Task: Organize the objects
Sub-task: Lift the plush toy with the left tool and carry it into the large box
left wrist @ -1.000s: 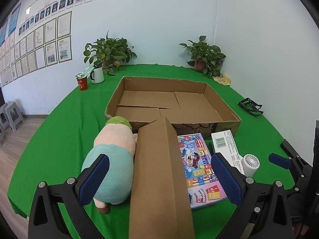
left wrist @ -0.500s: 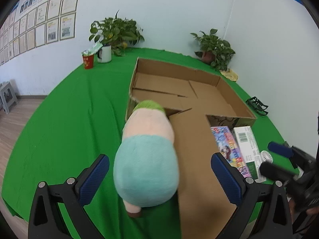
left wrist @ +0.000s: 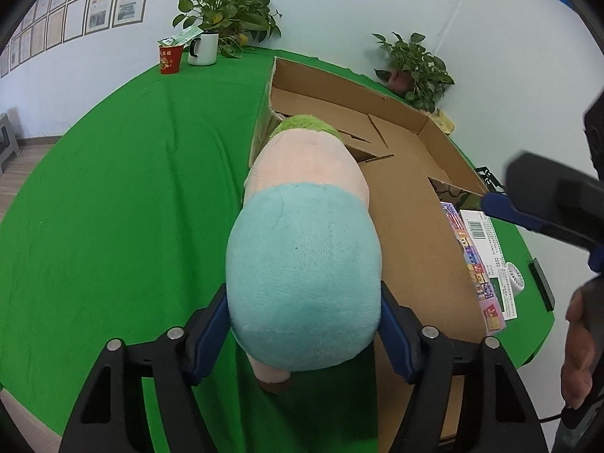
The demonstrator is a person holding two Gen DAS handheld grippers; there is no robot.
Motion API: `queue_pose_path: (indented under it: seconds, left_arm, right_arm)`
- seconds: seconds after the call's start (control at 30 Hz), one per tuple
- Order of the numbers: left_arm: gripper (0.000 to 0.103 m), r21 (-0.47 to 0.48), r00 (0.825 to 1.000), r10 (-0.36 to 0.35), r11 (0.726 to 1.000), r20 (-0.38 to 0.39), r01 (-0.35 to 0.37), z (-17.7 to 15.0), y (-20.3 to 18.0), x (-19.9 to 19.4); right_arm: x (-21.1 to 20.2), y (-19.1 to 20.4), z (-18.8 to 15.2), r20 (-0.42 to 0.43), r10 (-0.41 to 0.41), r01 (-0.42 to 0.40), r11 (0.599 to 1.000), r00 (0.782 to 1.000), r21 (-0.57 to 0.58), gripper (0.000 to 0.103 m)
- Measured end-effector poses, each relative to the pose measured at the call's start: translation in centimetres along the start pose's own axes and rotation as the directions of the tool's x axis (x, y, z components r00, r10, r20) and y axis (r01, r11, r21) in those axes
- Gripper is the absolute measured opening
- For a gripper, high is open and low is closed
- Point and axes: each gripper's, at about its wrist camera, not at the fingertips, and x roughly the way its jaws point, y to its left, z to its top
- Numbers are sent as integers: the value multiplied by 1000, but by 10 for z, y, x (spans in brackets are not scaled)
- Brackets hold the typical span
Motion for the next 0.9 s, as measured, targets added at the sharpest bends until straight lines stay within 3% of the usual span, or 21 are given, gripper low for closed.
queue_pose_path:
  seconds: [0.2,0.53,0.6,0.9]
  left_arm:
    - [65,-44,1000,17,999,18,-16,-9,19,-32]
    - [65,-113,999,40,993,32,-36,-37,38,-64]
    - [65,-125,999,32,992,36,-27,-43,41,-66]
    - [61,-123,997,35,992,63,-27,-55,37,-72]
  right_arm:
    - [39,29,17,-124,25,-29,999,992,-31,102]
    - [89,70,-3,-335,71,-108,990,939,-93,90]
    - [91,70,-7,-350,76,-113,990,934,-87,90]
    - [82,70,-21,-311,61,-109,984,949,-141,84]
